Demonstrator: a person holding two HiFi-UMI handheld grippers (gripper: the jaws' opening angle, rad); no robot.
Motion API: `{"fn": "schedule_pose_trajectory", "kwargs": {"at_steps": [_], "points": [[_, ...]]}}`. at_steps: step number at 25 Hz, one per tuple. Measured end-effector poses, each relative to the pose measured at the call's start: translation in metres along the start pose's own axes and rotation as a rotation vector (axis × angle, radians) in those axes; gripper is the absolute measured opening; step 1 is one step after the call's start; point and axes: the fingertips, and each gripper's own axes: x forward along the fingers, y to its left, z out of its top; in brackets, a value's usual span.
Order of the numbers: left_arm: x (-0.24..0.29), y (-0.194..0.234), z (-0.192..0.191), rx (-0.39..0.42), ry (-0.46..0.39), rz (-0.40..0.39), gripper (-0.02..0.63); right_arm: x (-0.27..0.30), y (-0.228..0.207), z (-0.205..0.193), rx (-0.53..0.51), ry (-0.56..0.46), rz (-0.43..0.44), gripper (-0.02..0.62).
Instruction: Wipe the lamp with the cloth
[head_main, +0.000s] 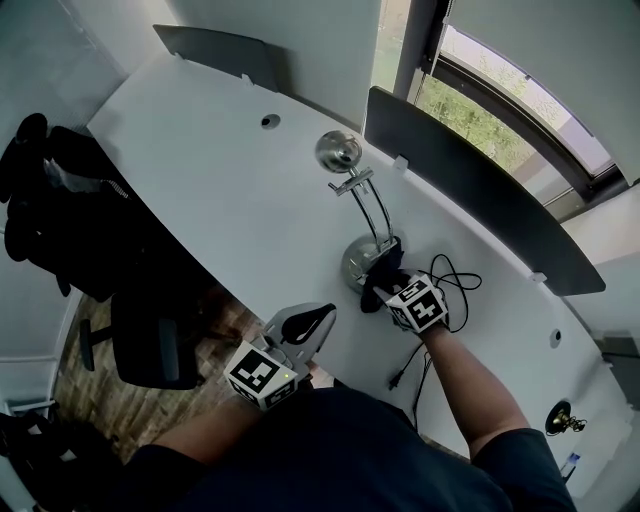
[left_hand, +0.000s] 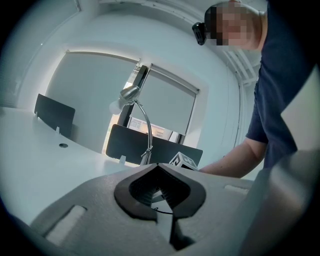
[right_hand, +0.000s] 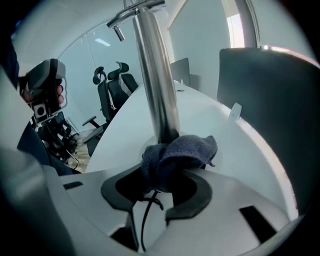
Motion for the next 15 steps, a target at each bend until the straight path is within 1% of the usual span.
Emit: {"fn": "schedule_pose_trajectory", "kwargs": {"at_steps": [5, 11, 15], "points": [[0.001, 0.0, 0.003, -0.002, -0.013, 0.0, 0.005, -0.008, -0.011, 0.009, -0.105, 0.027, -0.057, 0.137], [-0.002, 0.0, 0.008, -0.005, -0.021, 0.0, 0.005, -0.021, -0.015, 0.018, -0.304, 0.083, -0.124, 0.138], [-0.004, 0.0, 0.011, 0.005, -0.027, -0.001, 0.006, -0.026, -0.018, 0.023, -0.413, 0.109, -0.159, 0.138]]}}
